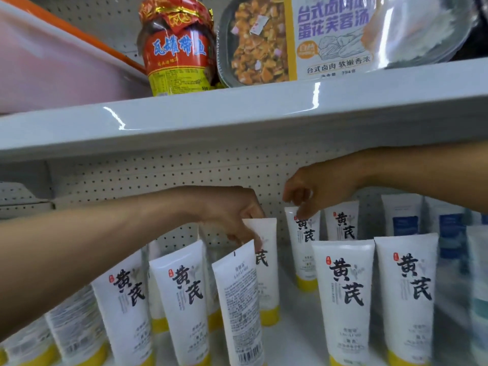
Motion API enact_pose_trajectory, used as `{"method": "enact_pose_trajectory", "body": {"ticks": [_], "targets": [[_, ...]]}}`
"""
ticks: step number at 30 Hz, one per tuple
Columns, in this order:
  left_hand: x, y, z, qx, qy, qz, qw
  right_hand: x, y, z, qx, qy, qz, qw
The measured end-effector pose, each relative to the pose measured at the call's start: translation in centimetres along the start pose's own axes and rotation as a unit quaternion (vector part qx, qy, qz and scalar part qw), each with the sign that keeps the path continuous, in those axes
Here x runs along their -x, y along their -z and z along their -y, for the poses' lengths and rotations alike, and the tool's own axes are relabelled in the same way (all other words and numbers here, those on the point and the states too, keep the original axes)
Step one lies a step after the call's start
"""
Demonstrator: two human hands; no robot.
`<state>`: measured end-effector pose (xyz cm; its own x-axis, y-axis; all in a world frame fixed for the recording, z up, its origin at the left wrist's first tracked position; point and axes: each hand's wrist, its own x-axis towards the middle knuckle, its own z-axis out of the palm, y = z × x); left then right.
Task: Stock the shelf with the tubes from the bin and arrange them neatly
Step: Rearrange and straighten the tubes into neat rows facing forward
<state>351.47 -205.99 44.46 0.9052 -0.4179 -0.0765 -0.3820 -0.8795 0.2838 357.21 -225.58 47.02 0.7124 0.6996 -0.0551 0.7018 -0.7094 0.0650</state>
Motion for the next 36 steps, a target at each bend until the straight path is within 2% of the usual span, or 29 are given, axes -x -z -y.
{"method": "enact_pose_trajectory", "body": {"ticks": [7,19,23,28,36], "targets": [[-3.0,0.3,1.5,0.014,0.052,-0.022,0.998,-2.3,-1.3,1.0,0.044,0.001,0.04,0.998],[-5.6,0.7,2.5,0.051,0.061,-0.028,0.996,-2.9,-1.8,0.0,-0.031,-0.004,0.029,0.999],[-5.9,0.5,2.1,0.024,0.09,-0.019,0.995,-3.0,-1.9,0.0,-0.044,0.004,0.032,0.999],[-5.7,0.3,1.7,0.049,0.054,-0.035,0.997,-3.2,-2.0,-0.3,-0.054,0.0,0.032,0.998],[-5.5,0.2,2.3,0.054,0.054,-0.044,0.996,-3.1,-2.0,-0.1,-0.054,-0.009,0.033,0.998]]}}
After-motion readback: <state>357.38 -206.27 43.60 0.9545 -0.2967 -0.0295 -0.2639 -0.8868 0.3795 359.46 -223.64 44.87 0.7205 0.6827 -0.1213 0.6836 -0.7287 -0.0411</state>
